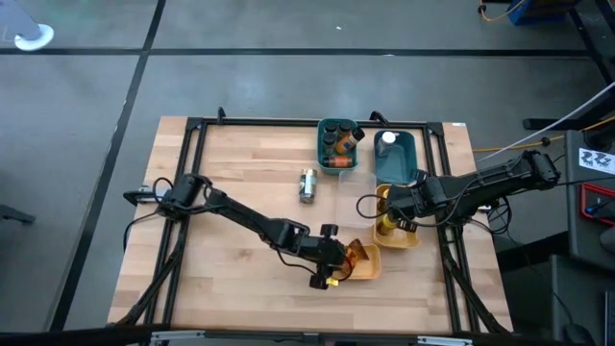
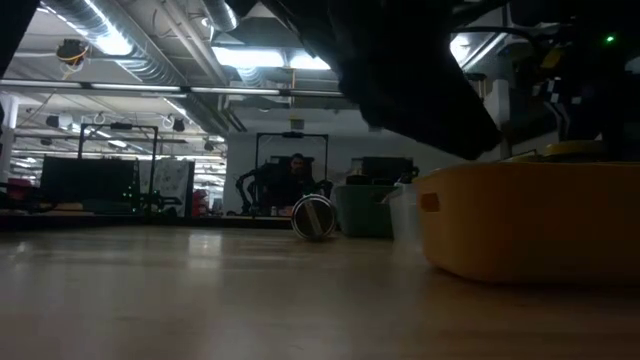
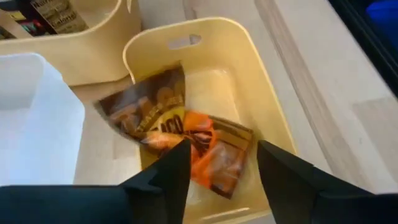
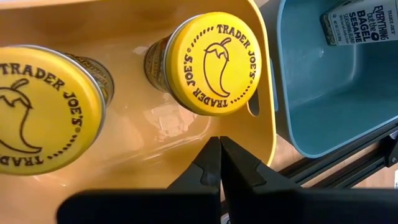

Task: Sort spices by type
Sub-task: Put the orange seasoning into the small yellow bin, then put the brown seasoning into the transparent bin

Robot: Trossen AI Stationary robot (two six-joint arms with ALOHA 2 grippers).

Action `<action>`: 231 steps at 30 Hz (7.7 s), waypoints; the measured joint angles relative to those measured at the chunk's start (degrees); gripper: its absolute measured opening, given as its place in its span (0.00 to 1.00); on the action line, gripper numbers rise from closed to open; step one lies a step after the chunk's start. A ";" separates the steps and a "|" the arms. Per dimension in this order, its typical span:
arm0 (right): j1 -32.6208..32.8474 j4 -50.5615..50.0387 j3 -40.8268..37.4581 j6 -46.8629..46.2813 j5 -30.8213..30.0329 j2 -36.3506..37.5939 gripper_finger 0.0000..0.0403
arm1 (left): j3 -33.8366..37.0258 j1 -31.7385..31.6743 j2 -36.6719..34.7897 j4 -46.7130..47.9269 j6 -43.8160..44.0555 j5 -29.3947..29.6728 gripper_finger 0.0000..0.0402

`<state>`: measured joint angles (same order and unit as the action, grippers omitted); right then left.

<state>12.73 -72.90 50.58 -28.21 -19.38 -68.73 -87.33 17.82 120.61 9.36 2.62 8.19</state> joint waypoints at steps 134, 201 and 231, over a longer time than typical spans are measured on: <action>-2.27 32.55 17.03 4.66 -0.90 -9.05 0.29 | 12.02 -29.81 -19.83 21.19 43.24 2.76 0.84; -2.25 32.57 17.05 4.63 -0.46 -9.01 0.29 | 12.07 -29.18 -7.27 13.31 43.42 2.70 0.93; -2.25 32.52 17.05 4.63 -0.46 -9.03 0.29 | 12.04 -28.03 -4.78 10.65 34.76 2.75 0.86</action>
<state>10.48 -40.38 67.64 -23.57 -19.84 -77.76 -75.29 -10.21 115.83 20.02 37.39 10.94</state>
